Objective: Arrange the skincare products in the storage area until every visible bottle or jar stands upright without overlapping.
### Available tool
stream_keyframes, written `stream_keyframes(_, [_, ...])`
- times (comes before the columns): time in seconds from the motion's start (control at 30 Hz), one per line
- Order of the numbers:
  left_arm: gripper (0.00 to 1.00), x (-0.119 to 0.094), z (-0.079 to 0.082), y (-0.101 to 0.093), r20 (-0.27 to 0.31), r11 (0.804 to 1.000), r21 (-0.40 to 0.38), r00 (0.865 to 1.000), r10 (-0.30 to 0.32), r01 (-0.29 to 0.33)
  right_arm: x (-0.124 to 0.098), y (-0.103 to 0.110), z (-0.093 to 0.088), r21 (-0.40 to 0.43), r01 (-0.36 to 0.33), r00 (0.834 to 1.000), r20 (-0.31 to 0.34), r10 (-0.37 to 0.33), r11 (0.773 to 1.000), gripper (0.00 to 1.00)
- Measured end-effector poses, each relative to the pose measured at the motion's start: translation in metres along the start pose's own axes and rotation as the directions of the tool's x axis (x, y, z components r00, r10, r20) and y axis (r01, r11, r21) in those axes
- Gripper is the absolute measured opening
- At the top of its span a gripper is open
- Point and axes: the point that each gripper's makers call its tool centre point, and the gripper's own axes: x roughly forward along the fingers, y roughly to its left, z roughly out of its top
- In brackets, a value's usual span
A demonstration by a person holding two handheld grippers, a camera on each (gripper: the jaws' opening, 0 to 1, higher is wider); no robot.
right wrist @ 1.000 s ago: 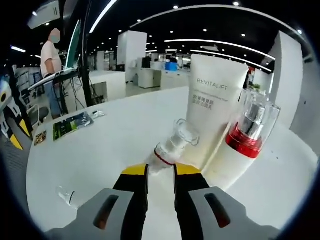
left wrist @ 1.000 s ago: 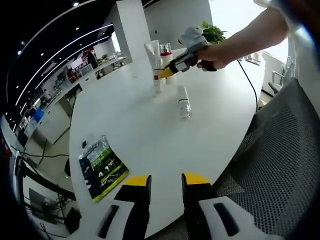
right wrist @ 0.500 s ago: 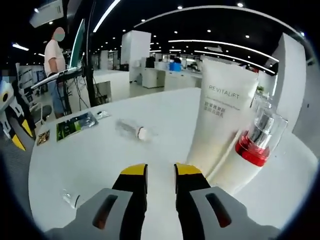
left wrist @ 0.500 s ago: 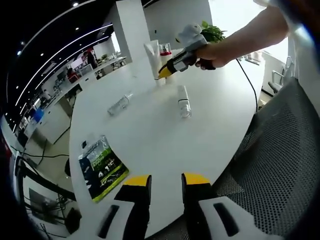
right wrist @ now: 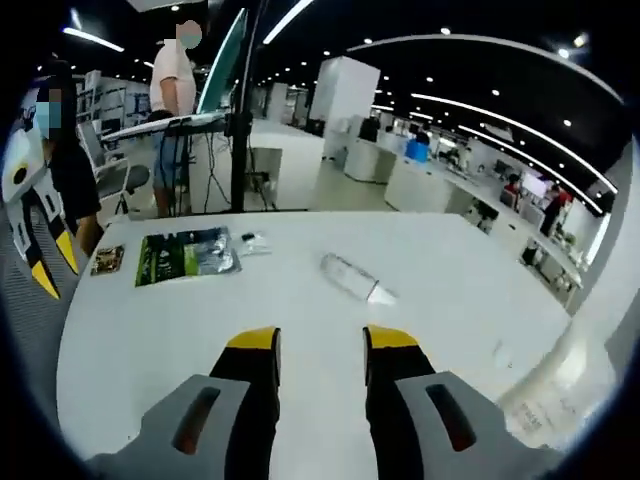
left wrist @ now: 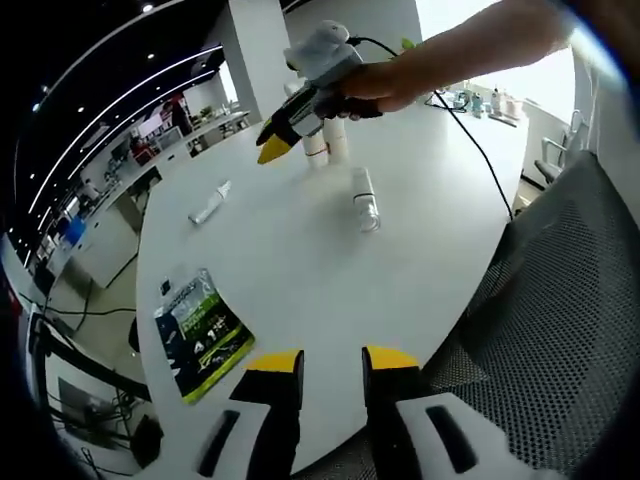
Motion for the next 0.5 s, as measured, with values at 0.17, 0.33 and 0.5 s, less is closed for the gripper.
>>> stream_keyframes(0.17, [0.23, 0.000, 0.000, 0.002, 0.008, 1.000, -0.003, 1.000, 0.009, -0.009, 0.029, -0.018, 0.034, -0.037, 0.002, 1.000, 0.013, -0.001, 0.999, 0.33])
stream_keyframes(0.33, [0.23, -0.001, 0.001, 0.003, 0.012, 1.000, -0.001, 1.000, 0.013, -0.013, 0.052, -0.034, 0.060, -0.120, -0.018, 1.000, -0.009, 0.017, 0.993, 0.36])
stream_keyframes(0.5, [0.23, 0.000, -0.001, 0.004, 0.011, 1.000, 0.000, 1.000, 0.014, -0.014, 0.076, -0.050, 0.071, -0.170, -0.039, 0.999, -0.031, 0.035, 0.985, 0.39])
